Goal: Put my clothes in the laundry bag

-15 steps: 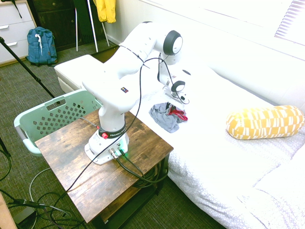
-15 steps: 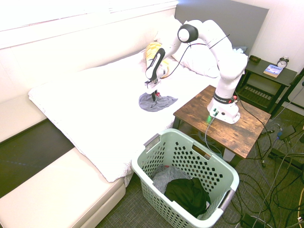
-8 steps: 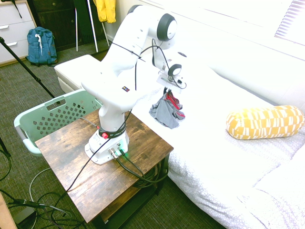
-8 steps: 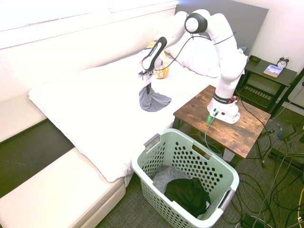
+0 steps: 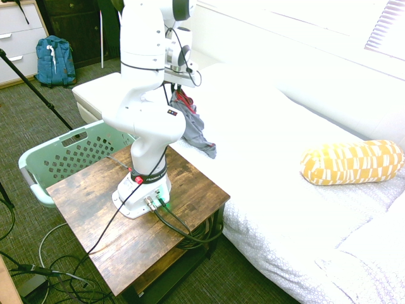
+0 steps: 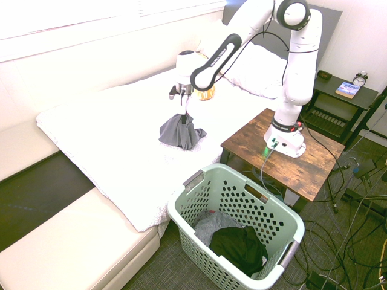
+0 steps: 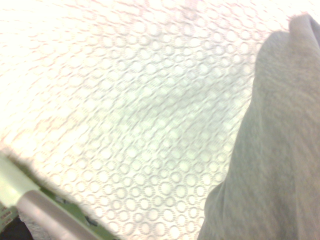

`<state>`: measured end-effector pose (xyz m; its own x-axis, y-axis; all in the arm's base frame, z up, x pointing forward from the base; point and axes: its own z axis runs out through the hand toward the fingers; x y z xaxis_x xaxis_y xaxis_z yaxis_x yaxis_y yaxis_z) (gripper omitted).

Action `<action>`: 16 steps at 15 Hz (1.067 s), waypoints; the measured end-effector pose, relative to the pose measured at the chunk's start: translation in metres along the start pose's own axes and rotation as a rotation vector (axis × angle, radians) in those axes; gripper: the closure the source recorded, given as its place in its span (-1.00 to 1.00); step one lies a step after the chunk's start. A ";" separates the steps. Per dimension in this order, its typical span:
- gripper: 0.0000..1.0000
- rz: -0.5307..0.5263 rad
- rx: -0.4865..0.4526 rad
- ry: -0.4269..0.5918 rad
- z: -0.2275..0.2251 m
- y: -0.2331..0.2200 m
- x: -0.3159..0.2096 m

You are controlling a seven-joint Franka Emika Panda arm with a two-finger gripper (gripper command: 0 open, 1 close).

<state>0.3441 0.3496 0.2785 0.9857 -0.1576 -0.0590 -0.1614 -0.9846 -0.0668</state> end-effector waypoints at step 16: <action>-1.00 -0.348 -0.158 0.095 0.025 -0.045 -0.442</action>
<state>-0.0859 0.4652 0.2823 0.9815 0.1884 0.0333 0.1849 -0.9788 0.0878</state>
